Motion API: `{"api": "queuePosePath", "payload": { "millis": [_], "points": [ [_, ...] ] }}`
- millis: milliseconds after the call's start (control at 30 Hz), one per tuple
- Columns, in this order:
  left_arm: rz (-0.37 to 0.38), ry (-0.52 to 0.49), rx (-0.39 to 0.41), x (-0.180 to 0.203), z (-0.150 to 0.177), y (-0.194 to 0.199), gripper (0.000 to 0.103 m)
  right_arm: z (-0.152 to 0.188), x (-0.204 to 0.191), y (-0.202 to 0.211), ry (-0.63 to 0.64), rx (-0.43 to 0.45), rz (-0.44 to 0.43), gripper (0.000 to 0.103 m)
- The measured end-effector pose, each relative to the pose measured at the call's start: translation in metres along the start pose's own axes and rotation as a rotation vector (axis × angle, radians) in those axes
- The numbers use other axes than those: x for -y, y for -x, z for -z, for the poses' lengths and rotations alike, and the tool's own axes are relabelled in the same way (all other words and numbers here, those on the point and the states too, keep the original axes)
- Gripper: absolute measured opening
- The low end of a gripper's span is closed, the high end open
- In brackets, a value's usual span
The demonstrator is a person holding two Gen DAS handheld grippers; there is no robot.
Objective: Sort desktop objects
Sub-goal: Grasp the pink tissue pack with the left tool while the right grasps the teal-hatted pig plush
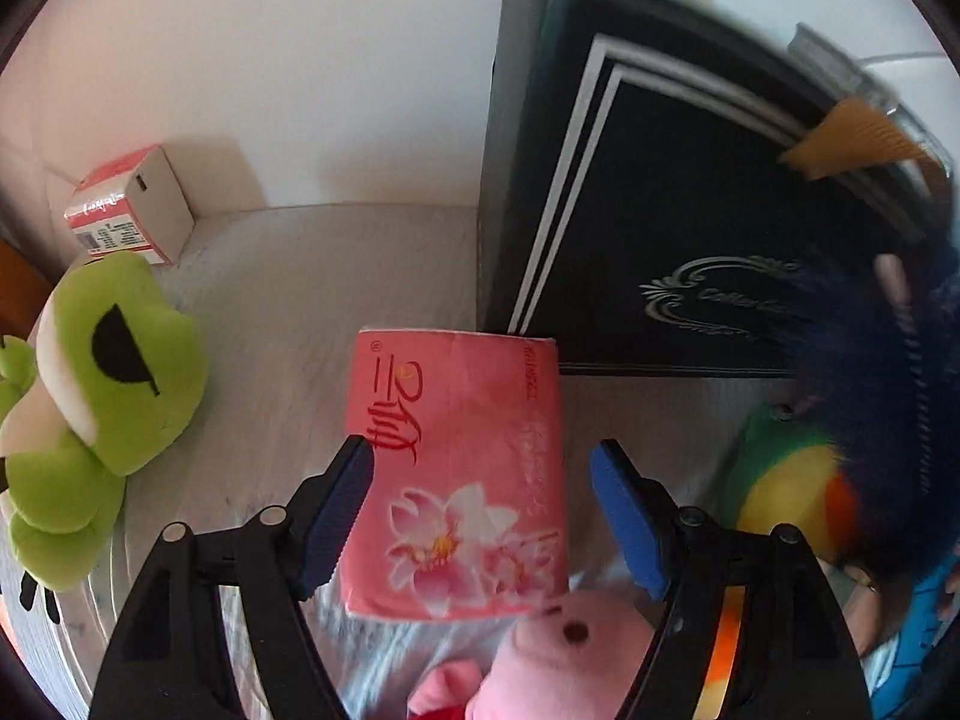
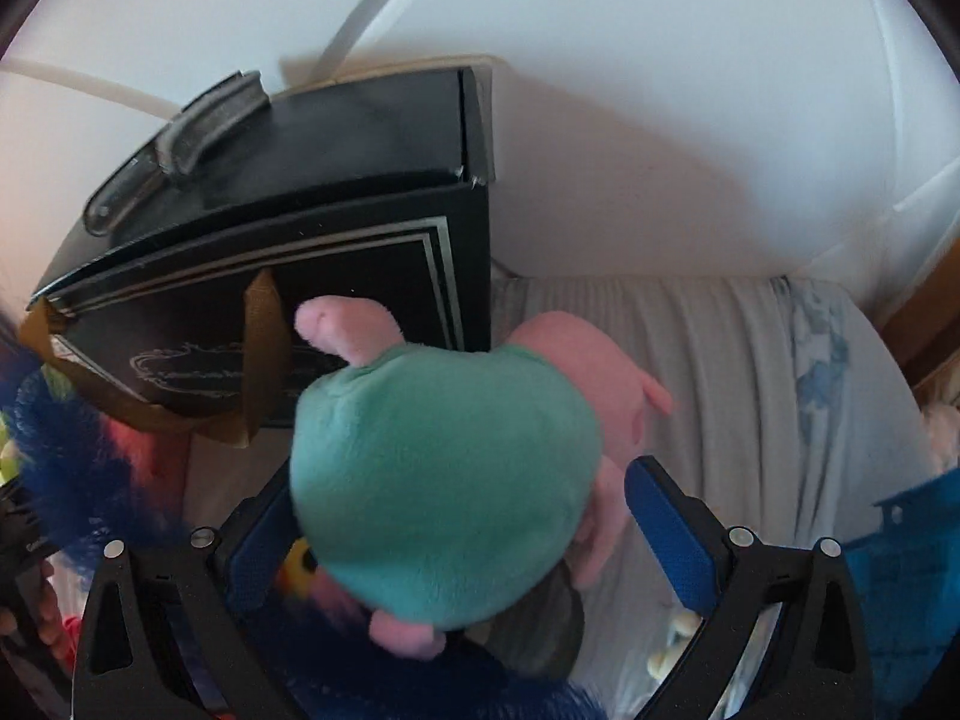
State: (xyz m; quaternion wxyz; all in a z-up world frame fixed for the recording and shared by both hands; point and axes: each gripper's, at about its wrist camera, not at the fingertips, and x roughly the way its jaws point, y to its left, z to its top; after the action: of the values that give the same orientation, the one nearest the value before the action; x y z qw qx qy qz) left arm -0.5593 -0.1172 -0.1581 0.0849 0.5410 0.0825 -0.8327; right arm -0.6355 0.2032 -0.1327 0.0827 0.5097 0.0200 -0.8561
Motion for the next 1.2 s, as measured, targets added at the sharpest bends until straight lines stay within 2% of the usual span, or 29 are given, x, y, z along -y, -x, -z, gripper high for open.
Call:
{"api": "queuePosePath", "payload": {
  "millis": [33, 67, 100, 133, 167, 200, 233, 267, 433, 633, 700, 800, 833, 900, 967, 1000, 1033, 1100, 1200],
  "points": [
    [-0.040, -0.008, -0.011, 0.002, -0.001, -0.010, 0.075, 0.000, 0.002, -0.012, -0.006, -0.010, 0.008, 0.103],
    [-0.071, -0.026, 0.014, 0.005, -0.002, -0.016, 0.085, 0.002, 0.003, -0.019, 0.001, -0.004, 0.020, 0.103],
    [-0.094, -0.034, 0.000, 0.007, -0.002, -0.022, 0.088, 0.005, 0.001, -0.029, 0.029, -0.004, 0.059, 0.103],
    [-0.104, -0.039, -0.012, 0.008, -0.001, -0.025, 0.088, 0.010, 0.001, -0.039, 0.038, -0.029, 0.085, 0.095],
    [-0.105, -0.046, -0.003, 0.009, 0.001, -0.024, 0.088, 0.017, 0.003, -0.050, 0.029, -0.072, 0.080, 0.094],
    [-0.100, -0.045, -0.004, 0.008, 0.005, -0.023, 0.087, 0.025, 0.006, -0.053, 0.005, -0.081, 0.052, 0.088],
    [-0.093, -0.046, -0.009, 0.006, 0.010, -0.022, 0.086, 0.033, 0.011, -0.052, -0.025, -0.096, 0.004, 0.080],
    [-0.090, -0.052, -0.017, 0.004, 0.016, -0.019, 0.085, 0.040, 0.014, -0.049, -0.040, -0.112, -0.040, 0.079],
    [-0.063, -0.129, -0.044, 0.002, 0.071, 0.012, 0.076, 0.096, 0.007, -0.013, 0.081, -0.128, -0.129, 0.073],
    [-0.011, -0.159, -0.067, -0.018, 0.165, 0.064, 0.067, 0.194, -0.016, 0.049, 0.199, -0.175, -0.173, 0.072],
    [0.036, -0.141, -0.081, -0.027, 0.192, 0.079, 0.067, 0.224, -0.016, 0.070, 0.207, -0.188, -0.186, 0.073],
    [0.064, -0.179, -0.104, -0.028, 0.222, 0.092, 0.067, 0.253, -0.006, 0.097, 0.193, -0.231, -0.227, 0.080],
    [0.060, -0.192, -0.106, -0.027, 0.226, 0.094, 0.067, 0.257, -0.004, 0.101, 0.185, -0.238, -0.229, 0.087],
    [0.007, -0.206, -0.075, -0.024, 0.226, 0.103, 0.067, 0.263, 0.005, 0.114, 0.155, -0.231, -0.206, 0.092],
    [-0.008, -0.199, -0.027, -0.029, 0.214, 0.115, 0.067, 0.264, 0.014, 0.132, 0.125, -0.183, -0.177, 0.093],
    [0.004, -0.188, -0.009, -0.033, 0.207, 0.119, 0.067, 0.260, 0.018, 0.137, 0.110, -0.164, -0.169, 0.095],
    [0.016, -0.185, 0.001, -0.034, 0.200, 0.123, 0.067, 0.253, 0.020, 0.142, 0.095, -0.144, -0.158, 0.102],
    [0.031, -0.196, 0.012, -0.034, 0.186, 0.120, 0.070, 0.238, 0.031, 0.149, 0.064, -0.098, -0.130, 0.103],
    [0.026, -0.231, -0.020, -0.034, 0.169, 0.100, 0.072, 0.205, 0.037, 0.145, 0.007, -0.045, -0.097, 0.103]
  ]
}}
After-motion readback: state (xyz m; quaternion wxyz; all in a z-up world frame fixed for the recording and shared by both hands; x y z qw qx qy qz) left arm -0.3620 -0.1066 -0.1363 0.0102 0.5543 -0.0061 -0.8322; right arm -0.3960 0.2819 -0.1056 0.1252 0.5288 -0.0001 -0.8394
